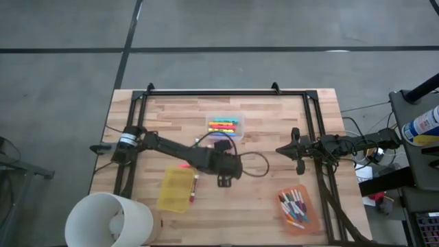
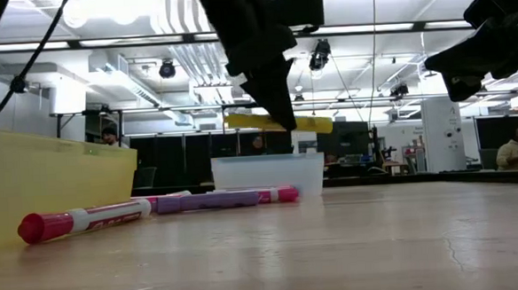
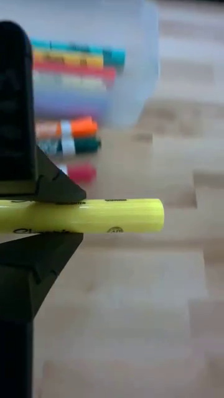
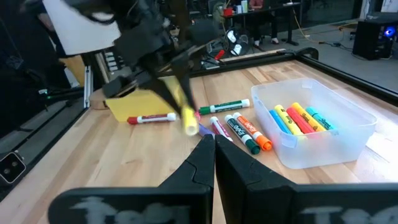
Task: Pick & Place Markers
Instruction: Put the large yellow highlighter pen into the transparent bin
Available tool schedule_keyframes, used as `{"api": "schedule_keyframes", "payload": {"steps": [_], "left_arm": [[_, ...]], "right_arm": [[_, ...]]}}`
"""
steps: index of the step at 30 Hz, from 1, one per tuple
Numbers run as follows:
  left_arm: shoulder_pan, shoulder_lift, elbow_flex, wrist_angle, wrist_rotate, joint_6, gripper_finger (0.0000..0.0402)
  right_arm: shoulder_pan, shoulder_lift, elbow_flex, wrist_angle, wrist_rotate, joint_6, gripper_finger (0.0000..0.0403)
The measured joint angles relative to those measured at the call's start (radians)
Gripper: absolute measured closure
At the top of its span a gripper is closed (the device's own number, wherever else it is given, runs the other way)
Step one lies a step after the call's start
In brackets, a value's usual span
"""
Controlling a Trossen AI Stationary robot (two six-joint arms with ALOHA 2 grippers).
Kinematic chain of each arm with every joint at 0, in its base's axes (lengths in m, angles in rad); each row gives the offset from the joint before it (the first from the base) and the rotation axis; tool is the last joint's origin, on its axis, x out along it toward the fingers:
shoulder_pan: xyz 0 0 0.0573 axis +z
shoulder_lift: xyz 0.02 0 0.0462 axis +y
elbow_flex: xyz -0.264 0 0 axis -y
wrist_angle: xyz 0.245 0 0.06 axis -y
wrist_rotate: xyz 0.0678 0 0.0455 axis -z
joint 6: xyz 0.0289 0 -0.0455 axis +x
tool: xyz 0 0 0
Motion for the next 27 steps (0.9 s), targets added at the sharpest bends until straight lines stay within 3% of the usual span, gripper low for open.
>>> {"api": "schedule_keyframes", "payload": {"steps": [19, 27], "left_arm": [[0.272, -0.067, 0.006, -0.026, -0.032, 0.156, 0.034], [0.387, -0.067, 0.005, -0.025, 0.008, 0.167, 0.034]], "right_arm": [[0.0, 0.0, 0.0, 0.0, 0.0, 0.0, 0.0394], [0.0, 0.0, 0.0, 0.0, 0.0, 0.0, 0.0394]]}}
